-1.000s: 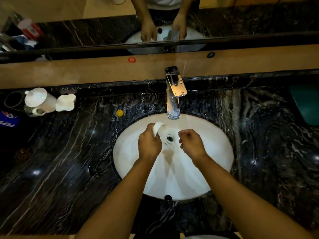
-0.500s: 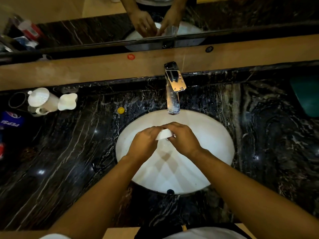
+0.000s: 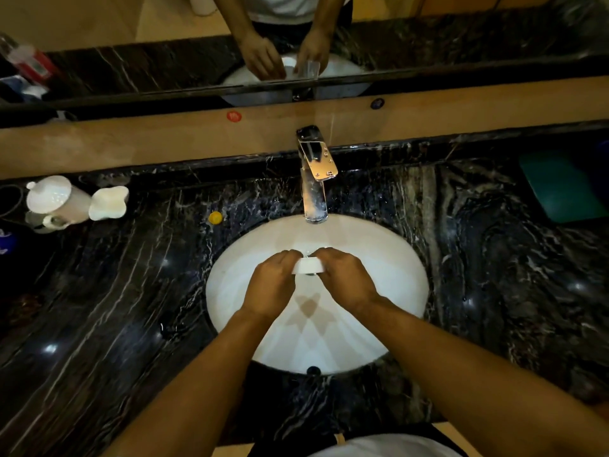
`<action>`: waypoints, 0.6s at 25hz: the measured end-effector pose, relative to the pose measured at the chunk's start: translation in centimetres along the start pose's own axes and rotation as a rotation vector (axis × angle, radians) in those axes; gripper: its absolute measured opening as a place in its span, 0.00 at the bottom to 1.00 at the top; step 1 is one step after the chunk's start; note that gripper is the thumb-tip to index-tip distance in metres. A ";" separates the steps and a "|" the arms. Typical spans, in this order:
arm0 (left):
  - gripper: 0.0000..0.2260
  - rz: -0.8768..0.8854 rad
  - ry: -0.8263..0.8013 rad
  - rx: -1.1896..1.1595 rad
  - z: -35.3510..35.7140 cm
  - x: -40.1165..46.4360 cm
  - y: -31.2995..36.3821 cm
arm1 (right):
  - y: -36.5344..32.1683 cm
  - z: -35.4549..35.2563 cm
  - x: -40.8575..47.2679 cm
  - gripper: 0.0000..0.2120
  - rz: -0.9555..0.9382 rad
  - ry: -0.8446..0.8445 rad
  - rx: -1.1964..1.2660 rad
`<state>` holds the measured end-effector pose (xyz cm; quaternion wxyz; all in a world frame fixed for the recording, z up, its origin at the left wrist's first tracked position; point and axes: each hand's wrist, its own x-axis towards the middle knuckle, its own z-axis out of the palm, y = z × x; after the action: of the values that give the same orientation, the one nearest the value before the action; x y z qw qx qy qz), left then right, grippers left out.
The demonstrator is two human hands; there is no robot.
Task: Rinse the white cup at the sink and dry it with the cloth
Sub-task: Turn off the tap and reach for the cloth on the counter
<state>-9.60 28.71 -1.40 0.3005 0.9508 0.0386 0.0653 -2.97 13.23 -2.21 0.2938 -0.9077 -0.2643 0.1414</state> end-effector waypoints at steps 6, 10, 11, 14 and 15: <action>0.03 -0.512 0.020 -0.552 0.9 1.1 0.6 | 0.1 -1.1 -0.3 0.10 0.354 0.069 0.461; 0.05 -0.797 0.035 -0.933 1.7 1.7 3.0 | 0.1 -2.2 -0.2 0.10 0.454 0.091 0.554; 0.05 -0.845 0.023 -1.007 1.9 1.9 3.4 | 0.0 -2.5 -0.2 0.12 0.454 0.056 0.511; 0.09 -0.891 0.010 -1.104 2.0 1.9 3.7 | -0.3 -3.4 -0.3 0.18 0.509 -0.010 0.505; 0.10 -0.904 0.027 -1.110 1.8 1.7 3.5 | -0.4 -3.5 -0.4 0.16 0.560 0.033 0.542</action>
<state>-7.50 24.99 -0.66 0.7371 0.5475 0.3936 -0.0436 -1.99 11.66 0.84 0.4773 -0.8362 0.0454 0.2663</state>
